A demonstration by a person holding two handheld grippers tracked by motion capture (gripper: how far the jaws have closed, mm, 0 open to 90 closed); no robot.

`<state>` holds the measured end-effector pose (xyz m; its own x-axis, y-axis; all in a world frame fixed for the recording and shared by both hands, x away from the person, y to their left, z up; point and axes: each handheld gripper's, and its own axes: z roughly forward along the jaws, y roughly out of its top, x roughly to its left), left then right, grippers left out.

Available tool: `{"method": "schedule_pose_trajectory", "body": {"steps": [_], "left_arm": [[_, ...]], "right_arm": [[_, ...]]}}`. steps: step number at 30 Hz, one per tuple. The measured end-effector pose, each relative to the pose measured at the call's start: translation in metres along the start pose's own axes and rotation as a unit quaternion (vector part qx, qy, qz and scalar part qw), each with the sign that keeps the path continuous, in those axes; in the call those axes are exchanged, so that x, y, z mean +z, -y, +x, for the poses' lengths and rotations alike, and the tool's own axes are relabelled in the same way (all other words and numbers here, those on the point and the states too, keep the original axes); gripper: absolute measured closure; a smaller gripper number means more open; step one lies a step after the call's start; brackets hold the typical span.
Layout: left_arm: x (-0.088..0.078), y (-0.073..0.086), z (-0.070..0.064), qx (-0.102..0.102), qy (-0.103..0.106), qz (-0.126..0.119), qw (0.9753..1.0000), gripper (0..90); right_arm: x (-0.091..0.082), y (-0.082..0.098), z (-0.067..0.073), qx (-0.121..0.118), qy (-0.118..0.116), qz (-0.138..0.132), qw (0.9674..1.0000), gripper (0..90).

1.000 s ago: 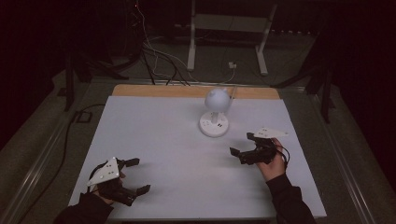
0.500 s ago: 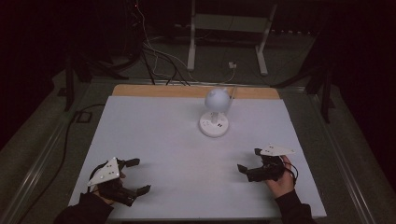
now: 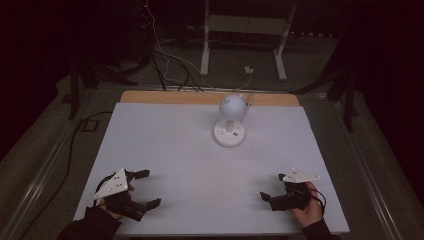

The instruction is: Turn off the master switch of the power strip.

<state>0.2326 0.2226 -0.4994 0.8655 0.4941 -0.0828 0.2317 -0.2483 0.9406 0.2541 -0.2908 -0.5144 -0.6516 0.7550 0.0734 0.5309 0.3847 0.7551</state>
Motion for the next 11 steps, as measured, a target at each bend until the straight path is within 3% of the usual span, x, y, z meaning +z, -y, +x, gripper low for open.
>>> {"method": "schedule_pose_trajectory", "body": {"steps": [5, 11], "left_arm": [[0.0005, 0.0, 0.0, 0.0, 0.0, 0.0, 1.0, 0.4], [0.0006, 0.0002, 0.0008, -0.002, 0.0, -0.001, 1.0, 0.4]], "right_arm": [[-0.0037, 0.0037, -0.0025, 0.002, 0.004, -0.012, 0.9999, 0.0], [0.0005, 0.0041, -0.0045, 0.001, 0.002, -0.005, 1.0, 0.0]]}}
